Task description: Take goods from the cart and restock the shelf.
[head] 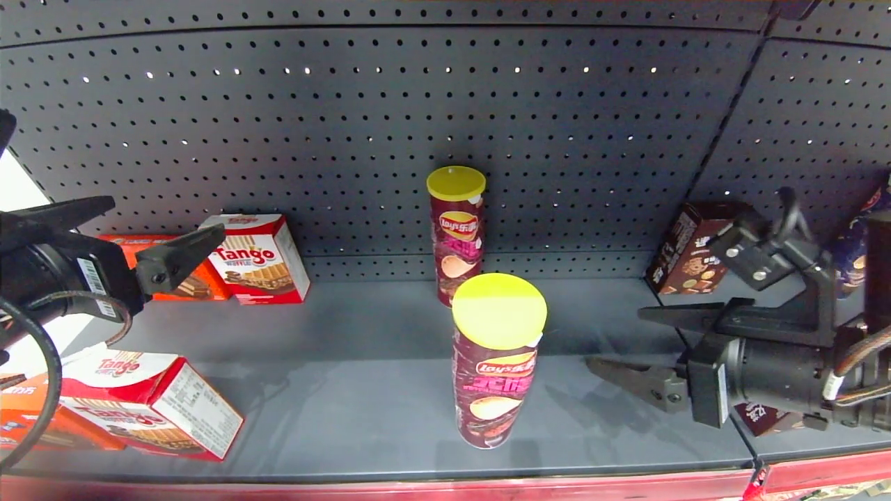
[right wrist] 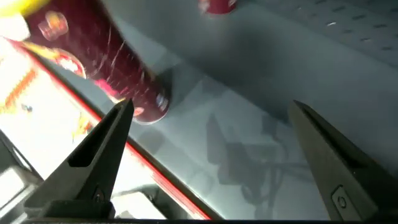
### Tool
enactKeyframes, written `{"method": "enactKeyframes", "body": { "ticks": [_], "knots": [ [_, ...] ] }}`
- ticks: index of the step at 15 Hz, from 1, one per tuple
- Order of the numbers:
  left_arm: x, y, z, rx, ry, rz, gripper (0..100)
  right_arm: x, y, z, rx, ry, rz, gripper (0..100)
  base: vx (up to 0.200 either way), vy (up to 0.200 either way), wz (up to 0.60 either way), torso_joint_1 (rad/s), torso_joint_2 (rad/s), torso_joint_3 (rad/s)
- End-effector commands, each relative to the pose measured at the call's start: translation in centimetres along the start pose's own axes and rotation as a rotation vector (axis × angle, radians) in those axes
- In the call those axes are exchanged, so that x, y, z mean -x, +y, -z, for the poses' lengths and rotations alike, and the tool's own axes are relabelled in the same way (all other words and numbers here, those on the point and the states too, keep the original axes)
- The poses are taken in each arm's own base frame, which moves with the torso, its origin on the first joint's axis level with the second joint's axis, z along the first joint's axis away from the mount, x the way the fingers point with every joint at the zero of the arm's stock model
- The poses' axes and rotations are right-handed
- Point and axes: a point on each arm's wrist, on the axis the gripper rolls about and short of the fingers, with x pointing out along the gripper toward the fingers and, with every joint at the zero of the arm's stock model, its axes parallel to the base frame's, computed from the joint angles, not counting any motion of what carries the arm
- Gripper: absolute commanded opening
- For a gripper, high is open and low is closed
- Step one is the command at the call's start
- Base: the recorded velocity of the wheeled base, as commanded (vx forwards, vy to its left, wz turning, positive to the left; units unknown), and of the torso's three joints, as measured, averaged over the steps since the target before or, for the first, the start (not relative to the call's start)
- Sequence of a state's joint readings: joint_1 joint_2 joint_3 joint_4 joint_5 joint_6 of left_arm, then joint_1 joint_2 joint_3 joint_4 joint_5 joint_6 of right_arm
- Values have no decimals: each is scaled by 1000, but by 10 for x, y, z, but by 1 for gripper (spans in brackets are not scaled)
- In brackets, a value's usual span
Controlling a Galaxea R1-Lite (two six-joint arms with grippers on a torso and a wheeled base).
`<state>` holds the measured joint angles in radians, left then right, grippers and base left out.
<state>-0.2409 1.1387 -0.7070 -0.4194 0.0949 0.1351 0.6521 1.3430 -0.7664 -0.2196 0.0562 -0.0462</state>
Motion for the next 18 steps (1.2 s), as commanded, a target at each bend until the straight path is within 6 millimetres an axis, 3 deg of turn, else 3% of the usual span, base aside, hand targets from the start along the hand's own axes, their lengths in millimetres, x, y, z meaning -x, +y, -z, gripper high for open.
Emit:
{"method": "enactKeyframes", "body": {
  "ticks": [1, 18],
  "knots": [
    [-7, -1, -1, -1, 9, 1, 100, -22, 2, 8, 21, 69, -13, 100, 0, 0, 0, 0, 0, 0],
    [-9, -1, -3, 1, 2, 20, 100, -71, 17, 9, 55, 146, -52, 100, 0, 0, 0, 0, 0, 0]
  ]
}}
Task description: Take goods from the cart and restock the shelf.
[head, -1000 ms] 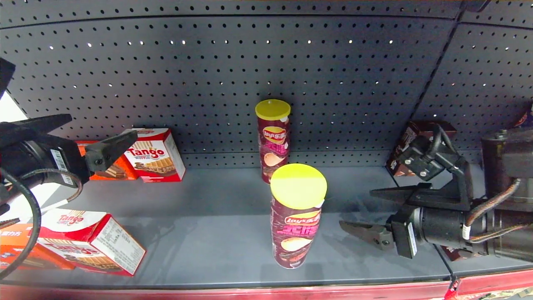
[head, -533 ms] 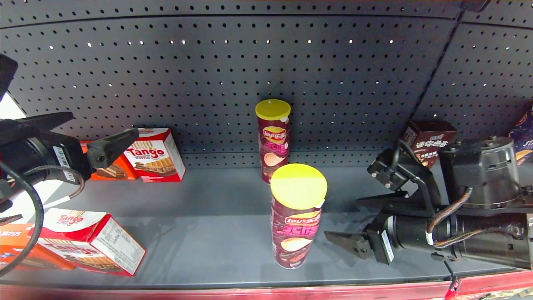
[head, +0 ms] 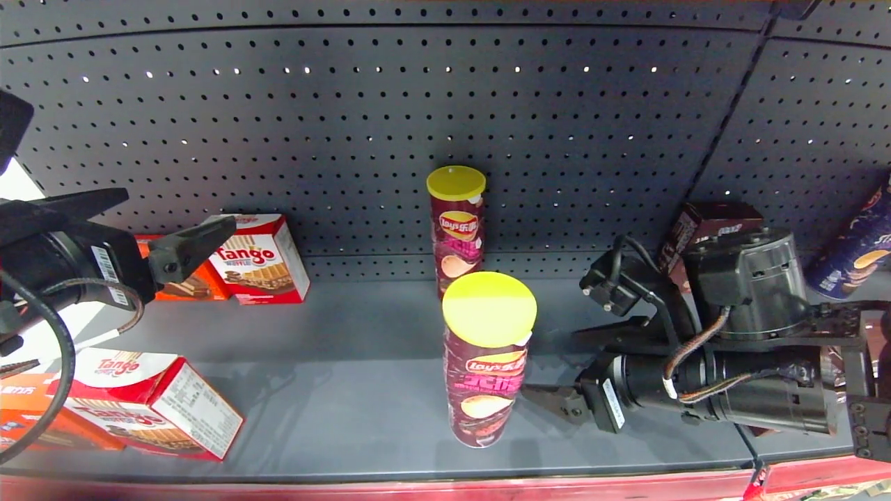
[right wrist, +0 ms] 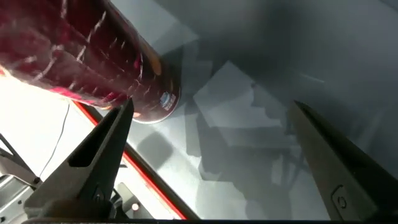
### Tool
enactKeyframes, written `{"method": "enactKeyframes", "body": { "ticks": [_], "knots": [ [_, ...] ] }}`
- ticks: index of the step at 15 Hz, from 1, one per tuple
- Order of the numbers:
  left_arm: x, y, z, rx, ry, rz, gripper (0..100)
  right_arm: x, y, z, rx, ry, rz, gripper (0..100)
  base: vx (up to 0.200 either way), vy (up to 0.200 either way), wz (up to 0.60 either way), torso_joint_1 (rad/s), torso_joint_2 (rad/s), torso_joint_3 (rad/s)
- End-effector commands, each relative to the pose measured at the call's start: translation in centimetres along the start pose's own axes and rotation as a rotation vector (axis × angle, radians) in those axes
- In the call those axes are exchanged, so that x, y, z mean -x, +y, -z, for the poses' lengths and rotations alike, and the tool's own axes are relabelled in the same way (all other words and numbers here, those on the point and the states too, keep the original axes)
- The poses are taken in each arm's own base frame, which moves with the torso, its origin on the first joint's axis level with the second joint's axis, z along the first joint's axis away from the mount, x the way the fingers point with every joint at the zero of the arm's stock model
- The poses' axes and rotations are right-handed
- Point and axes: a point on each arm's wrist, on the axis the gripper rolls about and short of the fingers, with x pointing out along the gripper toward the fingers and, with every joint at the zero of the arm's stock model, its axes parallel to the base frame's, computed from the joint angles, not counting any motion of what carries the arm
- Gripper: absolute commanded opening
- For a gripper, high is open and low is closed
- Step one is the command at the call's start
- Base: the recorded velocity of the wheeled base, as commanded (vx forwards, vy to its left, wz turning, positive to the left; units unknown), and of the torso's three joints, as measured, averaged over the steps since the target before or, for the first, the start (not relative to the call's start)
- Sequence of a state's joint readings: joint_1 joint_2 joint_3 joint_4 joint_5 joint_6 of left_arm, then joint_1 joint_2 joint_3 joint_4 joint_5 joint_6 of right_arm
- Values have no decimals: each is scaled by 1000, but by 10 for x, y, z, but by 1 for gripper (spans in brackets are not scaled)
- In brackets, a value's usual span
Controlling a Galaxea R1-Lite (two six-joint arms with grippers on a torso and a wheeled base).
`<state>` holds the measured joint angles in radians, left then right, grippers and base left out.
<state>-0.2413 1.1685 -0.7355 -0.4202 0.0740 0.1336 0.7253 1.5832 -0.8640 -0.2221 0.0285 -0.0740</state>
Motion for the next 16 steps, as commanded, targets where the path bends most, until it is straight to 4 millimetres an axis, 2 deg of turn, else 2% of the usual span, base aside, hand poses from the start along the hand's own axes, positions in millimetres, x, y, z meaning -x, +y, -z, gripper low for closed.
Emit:
{"method": "enactKeyframes", "body": {
  "ticks": [1, 5, 11, 16],
  "knots": [
    [-1, 0, 1, 0, 6, -1, 100, -2, 0, 1, 0, 5, -1, 100, 0, 0, 0, 0, 0, 0],
    [0, 0, 2, 0, 9, 0, 100, 10, -8, 6, -16, 3, 27, 100, 0, 0, 0, 0, 0, 0],
    [-1, 0, 1, 0, 6, -1, 100, -9, 0, -1, 1, 12, -2, 100, 0, 0, 0, 0, 0, 0],
    [0, 0, 3, -1, 10, 1, 100, -15, 3, -2, 6, 16, -11, 100, 0, 0, 0, 0, 0, 0]
  ]
}}
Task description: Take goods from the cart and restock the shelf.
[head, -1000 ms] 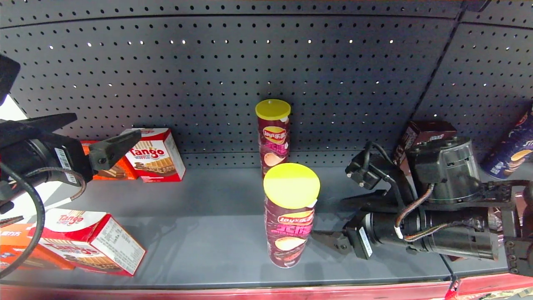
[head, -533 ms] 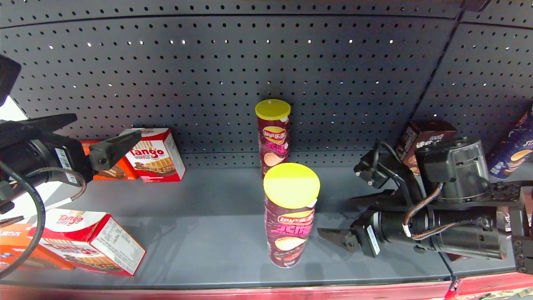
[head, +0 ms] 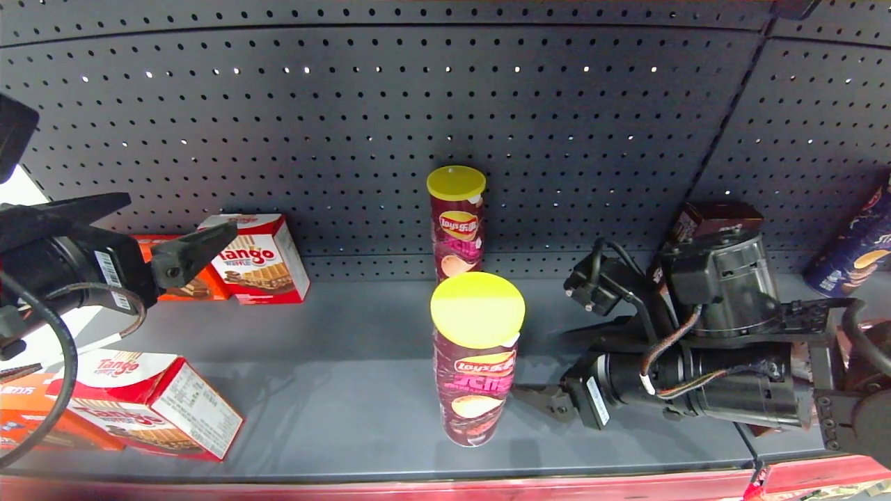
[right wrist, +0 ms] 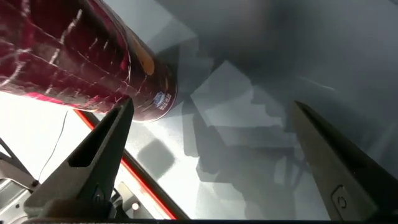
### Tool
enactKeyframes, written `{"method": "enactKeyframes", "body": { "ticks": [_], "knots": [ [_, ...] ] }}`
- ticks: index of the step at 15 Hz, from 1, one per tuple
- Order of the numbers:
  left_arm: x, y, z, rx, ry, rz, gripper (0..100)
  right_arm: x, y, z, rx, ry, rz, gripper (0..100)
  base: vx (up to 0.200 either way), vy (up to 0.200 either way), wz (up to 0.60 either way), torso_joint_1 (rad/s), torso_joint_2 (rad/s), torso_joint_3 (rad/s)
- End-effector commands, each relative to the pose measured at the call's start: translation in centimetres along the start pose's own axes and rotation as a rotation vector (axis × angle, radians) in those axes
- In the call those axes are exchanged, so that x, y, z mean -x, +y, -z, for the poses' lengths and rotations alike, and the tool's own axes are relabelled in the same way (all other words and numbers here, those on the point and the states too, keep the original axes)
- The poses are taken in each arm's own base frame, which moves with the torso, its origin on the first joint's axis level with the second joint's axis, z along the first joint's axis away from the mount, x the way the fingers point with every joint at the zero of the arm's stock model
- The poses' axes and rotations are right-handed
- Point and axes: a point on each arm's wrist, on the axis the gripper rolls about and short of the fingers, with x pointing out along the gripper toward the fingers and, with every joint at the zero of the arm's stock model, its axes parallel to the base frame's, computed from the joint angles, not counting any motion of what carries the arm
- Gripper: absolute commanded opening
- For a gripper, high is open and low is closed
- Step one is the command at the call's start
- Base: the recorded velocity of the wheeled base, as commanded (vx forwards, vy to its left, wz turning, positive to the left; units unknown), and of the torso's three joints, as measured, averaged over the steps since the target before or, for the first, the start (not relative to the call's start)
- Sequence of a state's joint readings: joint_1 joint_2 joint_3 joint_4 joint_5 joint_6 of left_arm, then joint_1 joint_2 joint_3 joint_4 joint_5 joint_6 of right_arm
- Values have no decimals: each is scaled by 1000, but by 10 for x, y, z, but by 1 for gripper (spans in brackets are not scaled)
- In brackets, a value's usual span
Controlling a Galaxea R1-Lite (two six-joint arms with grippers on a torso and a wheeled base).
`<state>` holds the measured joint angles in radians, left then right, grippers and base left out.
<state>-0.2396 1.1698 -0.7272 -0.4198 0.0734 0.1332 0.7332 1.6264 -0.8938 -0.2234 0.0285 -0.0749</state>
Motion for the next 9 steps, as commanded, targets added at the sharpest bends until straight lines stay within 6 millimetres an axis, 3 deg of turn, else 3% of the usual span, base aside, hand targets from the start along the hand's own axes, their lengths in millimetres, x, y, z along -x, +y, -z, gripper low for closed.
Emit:
{"method": "enactKeyframes", "body": {
  "ticks": [1, 6, 8, 9],
  "knots": [
    [-1, 0, 1, -1, 3, 1, 100, -5, 2, -3, 4, -3, -7, 100, 0, 0, 0, 0, 0, 0],
    [0, 0, 1, 1, 3, 0, 100, -4, 3, -6, 4, -16, -7, 100, 0, 0, 0, 0, 0, 0],
    [1, 0, 1, 1, 2, -2, 100, 15, -5, -9, -9, -54, 20, 100, 0, 0, 0, 0, 0, 0],
    [1, 1, 1, 3, 1, -7, 100, 40, -17, -7, -31, -94, 68, 100, 0, 0, 0, 0, 0, 0]
  ]
}}
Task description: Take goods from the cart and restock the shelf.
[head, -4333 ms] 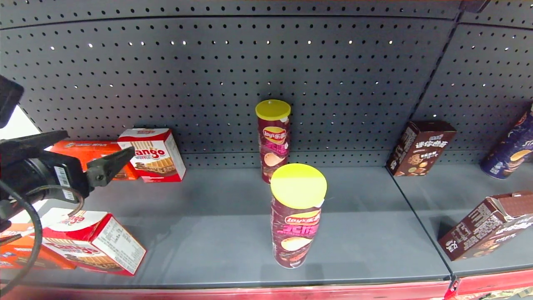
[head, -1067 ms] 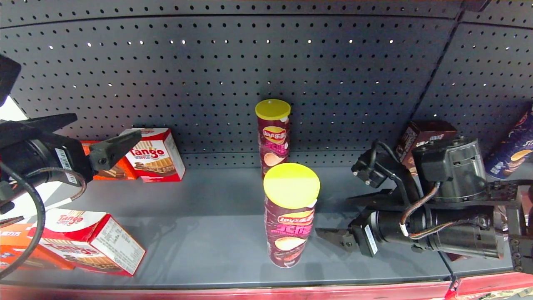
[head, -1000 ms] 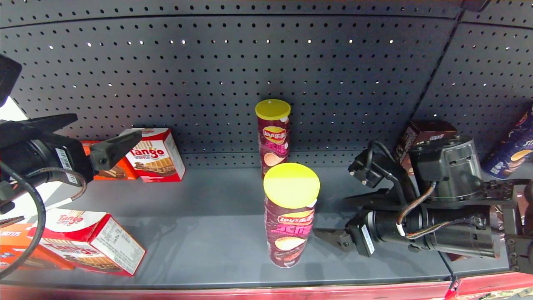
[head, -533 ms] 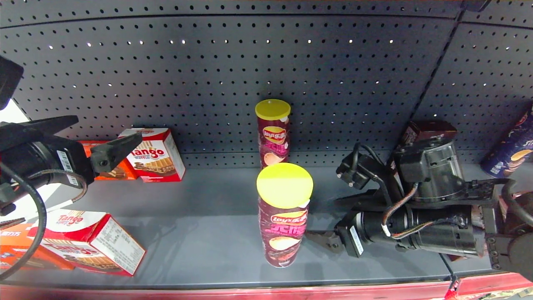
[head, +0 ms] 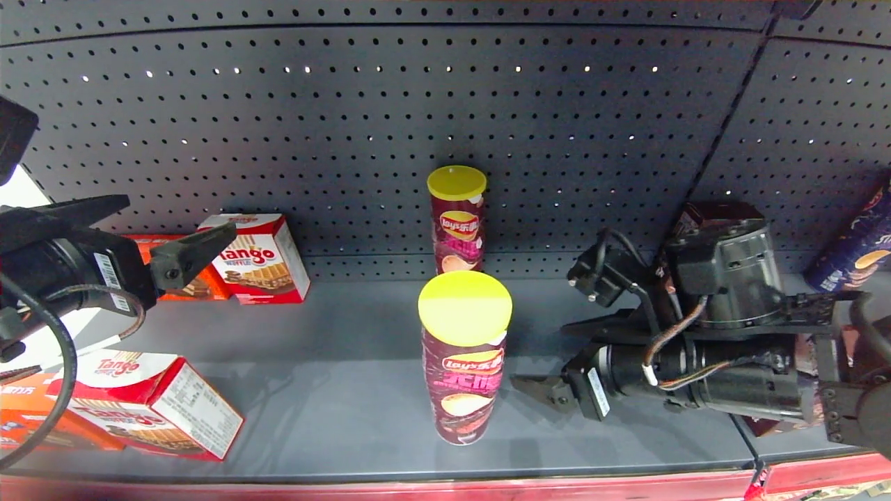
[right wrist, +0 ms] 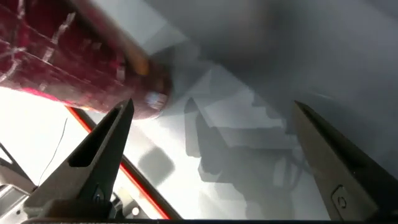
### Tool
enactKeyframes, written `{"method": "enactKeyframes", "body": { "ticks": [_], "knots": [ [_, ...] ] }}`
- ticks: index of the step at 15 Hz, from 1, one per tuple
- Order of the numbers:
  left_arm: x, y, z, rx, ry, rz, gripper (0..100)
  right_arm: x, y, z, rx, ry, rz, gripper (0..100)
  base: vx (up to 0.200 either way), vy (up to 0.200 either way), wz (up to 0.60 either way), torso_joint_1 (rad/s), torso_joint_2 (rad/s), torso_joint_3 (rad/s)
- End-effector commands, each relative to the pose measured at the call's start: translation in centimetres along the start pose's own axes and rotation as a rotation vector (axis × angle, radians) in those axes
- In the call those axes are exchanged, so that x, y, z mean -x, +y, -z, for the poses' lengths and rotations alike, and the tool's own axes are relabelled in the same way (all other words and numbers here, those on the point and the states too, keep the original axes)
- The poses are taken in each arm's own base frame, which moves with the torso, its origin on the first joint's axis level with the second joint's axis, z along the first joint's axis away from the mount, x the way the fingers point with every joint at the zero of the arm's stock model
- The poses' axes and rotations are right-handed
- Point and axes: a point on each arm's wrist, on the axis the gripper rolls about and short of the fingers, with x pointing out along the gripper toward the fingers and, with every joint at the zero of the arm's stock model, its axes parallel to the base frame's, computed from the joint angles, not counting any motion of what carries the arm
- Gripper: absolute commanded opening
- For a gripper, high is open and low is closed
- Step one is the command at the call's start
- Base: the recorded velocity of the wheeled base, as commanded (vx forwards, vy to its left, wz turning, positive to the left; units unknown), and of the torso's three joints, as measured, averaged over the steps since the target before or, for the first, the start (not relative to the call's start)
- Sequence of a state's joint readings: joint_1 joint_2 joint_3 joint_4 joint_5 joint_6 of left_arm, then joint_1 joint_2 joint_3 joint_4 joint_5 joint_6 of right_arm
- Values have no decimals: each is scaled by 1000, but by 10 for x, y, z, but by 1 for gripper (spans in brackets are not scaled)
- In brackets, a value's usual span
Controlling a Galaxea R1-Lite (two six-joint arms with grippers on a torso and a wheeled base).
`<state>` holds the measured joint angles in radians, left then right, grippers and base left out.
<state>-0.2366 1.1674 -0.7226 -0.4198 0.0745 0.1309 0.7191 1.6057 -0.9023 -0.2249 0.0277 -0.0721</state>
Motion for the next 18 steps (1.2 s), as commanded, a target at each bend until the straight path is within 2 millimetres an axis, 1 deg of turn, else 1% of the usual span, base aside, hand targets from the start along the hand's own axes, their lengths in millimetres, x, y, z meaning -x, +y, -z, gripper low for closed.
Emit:
{"method": "enactKeyframes", "body": {
  "ticks": [1, 2, 3, 4, 5, 6, 7, 8, 9, 10, 11, 12, 13, 15, 16, 17, 18],
  "knots": [
    [1, 2, 0, -1, -2, -11, 100, 49, -21, -2, -36, -95, 88, 100, 0, 0, 0, 0, 0, 0],
    [1, 4, -1, 1, -4, -22, 100, 76, -33, 0, -59, -147, 155, 100, 0, 0, 0, 0, 0, 0],
    [6, 5, 0, 7, -10, -32, 100, 118, -43, 7, -89, -228, 254, 100, 0, 0, 0, 0, 0, 0],
    [13, 7, 1, 6, -18, -44, 100, 142, -46, 17, -103, -269, 318, 100, 0, 0, 0, 0, 0, 0],
    [15, 8, 1, 6, -19, -45, 100, 148, -46, 20, -106, -280, 335, 100, 0, 0, 0, 0, 0, 0],
    [30, 10, 1, 7, -47, -58, 100, 190, -38, 44, -126, -365, 452, 100, 0, 0, 0, 0, 0, 0],
    [30, 10, 1, 7, -47, -58, 100, 190, -38, 44, -126, -365, 452, 100, 0, 0, 0, 0, 0, 0],
    [52, 10, 4, 9, -81, -70, 100, 221, -22, 68, -149, -461, 535, 100, 0, 0, 0, 0, 0, 0],
    [66, 10, 7, 7, -102, -76, 100, 233, -14, 77, -147, -500, 578, 100, 0, 0, 0, 0, 0, 0],
    [80, 10, 11, 7, -124, -82, 100, 241, -8, 84, -142, -528, 606, 100, 0, 0, 0, 0, 0, 0],
    [85, 10, 13, 8, -133, -84, 100, 243, -6, 87, -140, -536, 615, 100, 0, 0, 0, 0, 0, 0],
    [109, 10, 21, 9, -173, -118, 100, 246, 2, 105, -141, -547, 644, 100, 0, 0, 0, 0, 0, 0],
    [123, 10, 28, 11, -171, -147, 100, 248, 8, 117, -138, -559, 665, 100, 0, 0, 0, 0, 0, 0],
    [150, 10, 39, 13, -161, -171, 100, 245, 15, 137, -144, -552, 689, 100, 0, 0, 0, 0, 0, 0],
    [178, 8, 54, 11, -135, -171, 100, 244, 23, 158, -150, -548, 703, 100, 0, 0, 0, 0, 0, 0],
    [188, 7, 61, 10, -122, -174, 100, 242, 26, 167, -156, -537, 701, 100, 0, 0, 0, 0, 0, 0],
    [205, 5, 76, 7, -94, -202, 100, 239, 33, 187, -158, -533, 692, 100, 0, 0, 0, 0, 0, 0]
  ]
}}
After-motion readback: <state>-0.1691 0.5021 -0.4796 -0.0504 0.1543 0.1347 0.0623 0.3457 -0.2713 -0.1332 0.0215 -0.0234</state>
